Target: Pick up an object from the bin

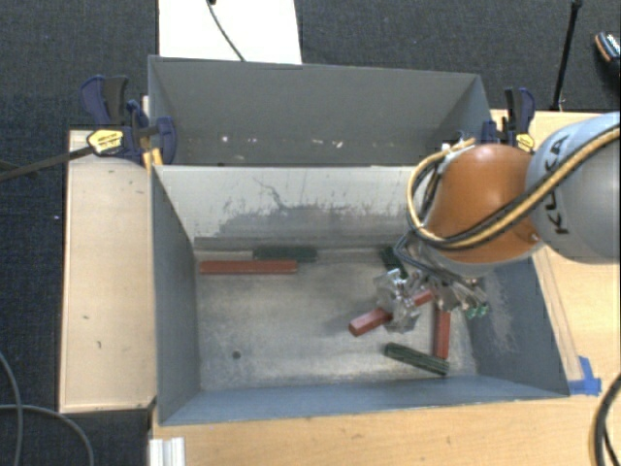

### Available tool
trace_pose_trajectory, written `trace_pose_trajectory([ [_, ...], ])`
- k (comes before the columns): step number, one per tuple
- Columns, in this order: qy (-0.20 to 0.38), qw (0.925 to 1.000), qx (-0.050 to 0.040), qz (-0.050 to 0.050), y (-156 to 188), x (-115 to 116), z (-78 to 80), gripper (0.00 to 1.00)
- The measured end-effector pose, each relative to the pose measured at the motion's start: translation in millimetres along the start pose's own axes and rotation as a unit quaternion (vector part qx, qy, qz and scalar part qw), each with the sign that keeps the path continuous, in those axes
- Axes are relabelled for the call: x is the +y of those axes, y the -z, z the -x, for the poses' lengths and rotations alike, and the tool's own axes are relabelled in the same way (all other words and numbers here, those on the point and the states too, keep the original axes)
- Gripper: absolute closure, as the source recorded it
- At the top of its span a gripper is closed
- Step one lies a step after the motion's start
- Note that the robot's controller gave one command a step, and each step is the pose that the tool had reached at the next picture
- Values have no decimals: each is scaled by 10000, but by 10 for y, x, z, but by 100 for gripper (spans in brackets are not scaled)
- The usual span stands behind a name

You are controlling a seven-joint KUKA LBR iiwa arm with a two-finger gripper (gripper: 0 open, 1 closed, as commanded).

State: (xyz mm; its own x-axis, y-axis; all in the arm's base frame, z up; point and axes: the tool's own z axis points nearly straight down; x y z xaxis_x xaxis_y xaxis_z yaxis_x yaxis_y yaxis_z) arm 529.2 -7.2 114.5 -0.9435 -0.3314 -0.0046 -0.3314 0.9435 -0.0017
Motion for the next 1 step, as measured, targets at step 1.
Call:
trace_pose_trajectory([
  [1, 54, 10000, -33, -13, 1387, -110, 123, 100],
])
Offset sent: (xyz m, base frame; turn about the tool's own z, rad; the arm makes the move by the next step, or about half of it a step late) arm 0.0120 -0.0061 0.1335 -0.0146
